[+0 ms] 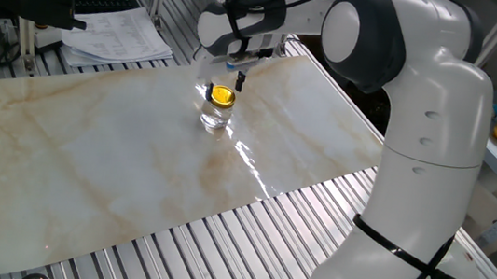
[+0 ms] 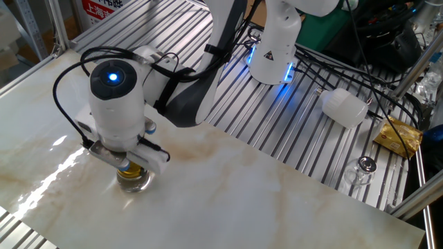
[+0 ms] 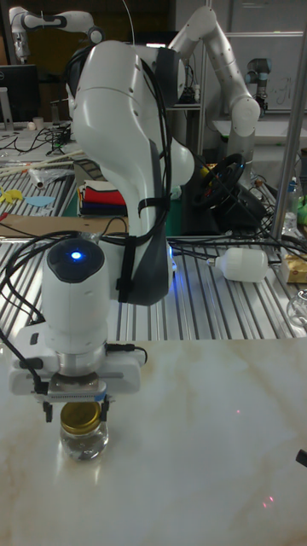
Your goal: Screw the lid onto the jar
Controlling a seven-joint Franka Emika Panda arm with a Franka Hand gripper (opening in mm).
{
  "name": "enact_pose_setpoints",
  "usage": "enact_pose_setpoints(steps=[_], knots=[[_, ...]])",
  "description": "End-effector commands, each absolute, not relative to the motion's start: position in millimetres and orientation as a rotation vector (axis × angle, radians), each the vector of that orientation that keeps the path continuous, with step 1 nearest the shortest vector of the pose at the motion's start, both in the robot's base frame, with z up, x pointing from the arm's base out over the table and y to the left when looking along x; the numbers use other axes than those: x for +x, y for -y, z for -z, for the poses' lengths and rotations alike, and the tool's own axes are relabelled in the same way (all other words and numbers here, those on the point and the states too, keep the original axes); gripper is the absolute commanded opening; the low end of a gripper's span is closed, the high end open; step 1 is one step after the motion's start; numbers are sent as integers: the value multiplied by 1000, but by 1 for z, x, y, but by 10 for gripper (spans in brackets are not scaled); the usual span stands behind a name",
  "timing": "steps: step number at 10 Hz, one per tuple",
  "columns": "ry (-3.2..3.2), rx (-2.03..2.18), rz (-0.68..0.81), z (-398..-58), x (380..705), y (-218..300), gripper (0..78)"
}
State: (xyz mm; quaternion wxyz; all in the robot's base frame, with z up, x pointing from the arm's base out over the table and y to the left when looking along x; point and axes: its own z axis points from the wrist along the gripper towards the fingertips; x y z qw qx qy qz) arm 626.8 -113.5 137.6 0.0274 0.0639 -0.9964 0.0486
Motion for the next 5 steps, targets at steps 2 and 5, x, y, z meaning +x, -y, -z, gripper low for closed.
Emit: enact_pose_setpoints(steps=[2, 5], knots=[[3077, 133, -55, -135, 622, 114, 774], [3077, 143, -55, -135, 621, 112, 774]])
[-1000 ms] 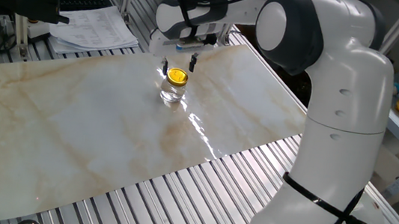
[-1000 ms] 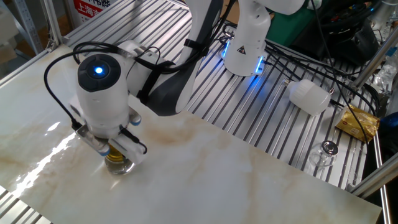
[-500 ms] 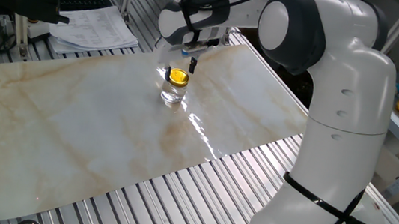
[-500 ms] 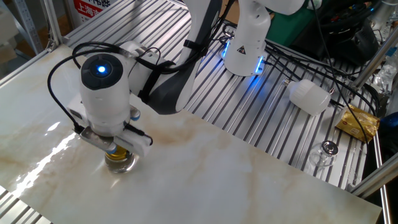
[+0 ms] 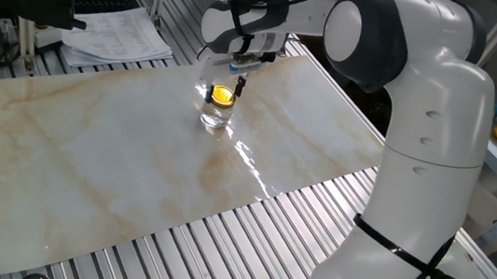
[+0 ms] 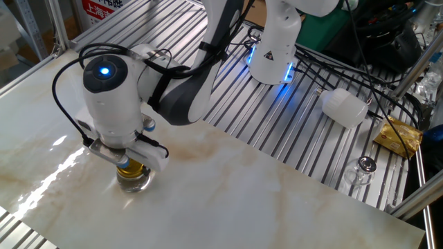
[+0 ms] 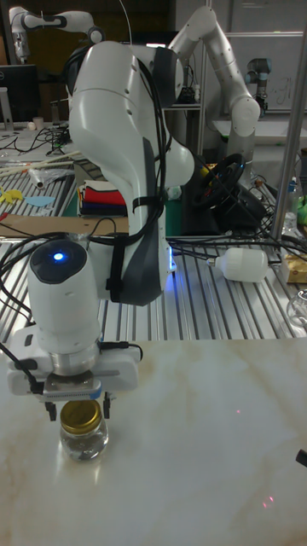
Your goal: Screw the lid onto the jar
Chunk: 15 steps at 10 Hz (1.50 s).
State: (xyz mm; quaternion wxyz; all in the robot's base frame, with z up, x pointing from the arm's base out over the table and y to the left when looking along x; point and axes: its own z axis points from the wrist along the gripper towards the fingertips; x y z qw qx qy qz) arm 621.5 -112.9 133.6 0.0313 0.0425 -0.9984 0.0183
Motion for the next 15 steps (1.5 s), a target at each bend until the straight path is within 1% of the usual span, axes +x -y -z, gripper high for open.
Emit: enact_pose_setpoints(steps=[1, 5, 13, 14, 15], knots=[[3076, 144, -55, -134, 621, 111, 774], [3071, 222, -50, -134, 619, 111, 774], [3071, 206, -48, -136, 620, 112, 774], [3071, 206, -48, -136, 620, 112, 11], [3071, 206, -48, -136, 620, 112, 11]])
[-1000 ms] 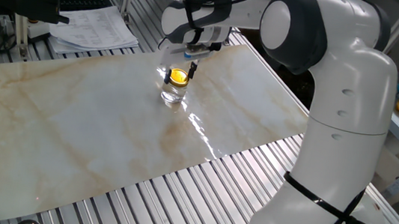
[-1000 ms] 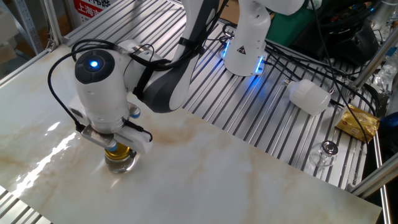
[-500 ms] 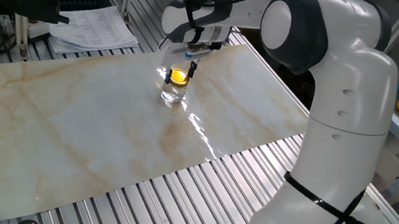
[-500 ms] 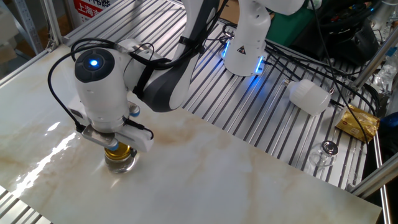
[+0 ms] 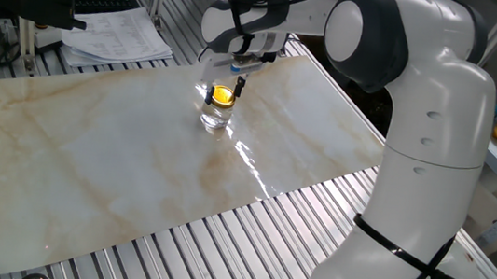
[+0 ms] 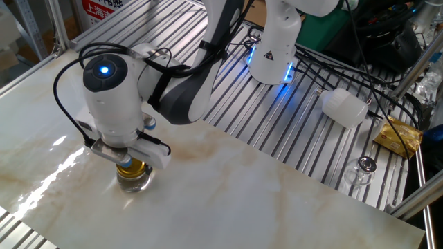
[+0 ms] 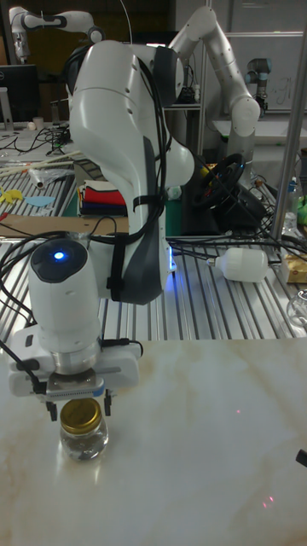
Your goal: Screw the lid onto the jar
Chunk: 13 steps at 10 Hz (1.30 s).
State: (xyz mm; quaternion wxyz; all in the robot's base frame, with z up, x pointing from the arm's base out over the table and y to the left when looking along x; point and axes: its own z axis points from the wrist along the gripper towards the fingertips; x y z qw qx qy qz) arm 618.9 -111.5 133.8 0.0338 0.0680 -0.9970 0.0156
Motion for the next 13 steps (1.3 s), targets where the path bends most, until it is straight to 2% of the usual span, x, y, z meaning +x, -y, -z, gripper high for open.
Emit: enact_pose_setpoints(steps=[1, 9, 13], knots=[[3071, 206, -48, -136, 620, 112, 11], [3071, 206, -48, -136, 620, 112, 11], [3109, -48, -53, -138, 620, 113, 11]])
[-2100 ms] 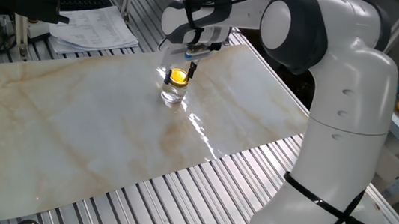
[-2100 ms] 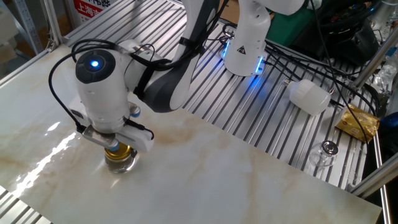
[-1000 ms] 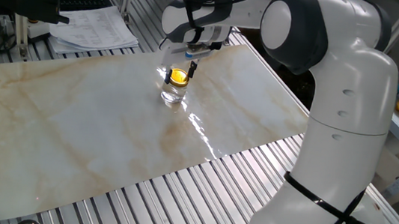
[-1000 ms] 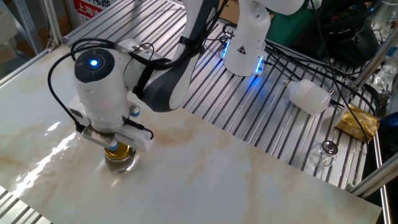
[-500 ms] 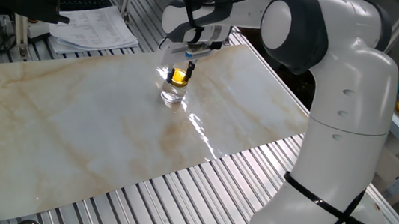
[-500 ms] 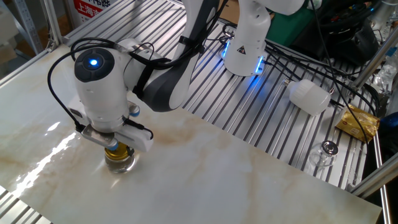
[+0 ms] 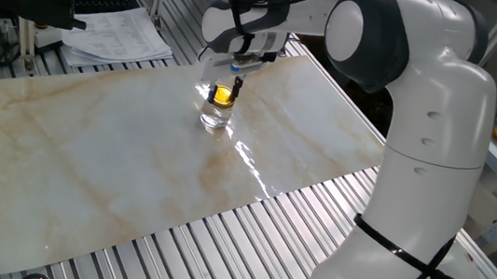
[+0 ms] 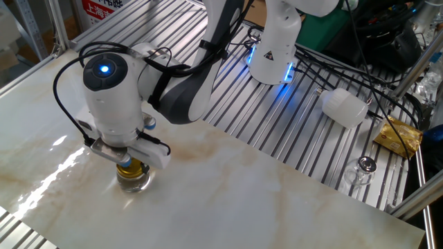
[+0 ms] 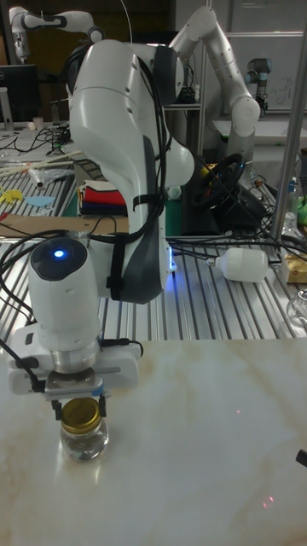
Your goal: Screw the lid onto the jar
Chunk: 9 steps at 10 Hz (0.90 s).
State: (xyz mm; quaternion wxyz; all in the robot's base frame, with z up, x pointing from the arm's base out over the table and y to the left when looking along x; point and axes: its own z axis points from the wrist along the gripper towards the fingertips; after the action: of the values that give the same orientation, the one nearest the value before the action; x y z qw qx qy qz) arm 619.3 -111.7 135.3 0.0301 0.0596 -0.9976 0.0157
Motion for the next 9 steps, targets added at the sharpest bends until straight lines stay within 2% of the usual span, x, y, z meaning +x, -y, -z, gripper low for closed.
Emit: enact_pose_setpoints(steps=[1, 9], knots=[[3113, -85, -51, -138, 620, 113, 11], [3104, -365, -52, -138, 619, 113, 11]])
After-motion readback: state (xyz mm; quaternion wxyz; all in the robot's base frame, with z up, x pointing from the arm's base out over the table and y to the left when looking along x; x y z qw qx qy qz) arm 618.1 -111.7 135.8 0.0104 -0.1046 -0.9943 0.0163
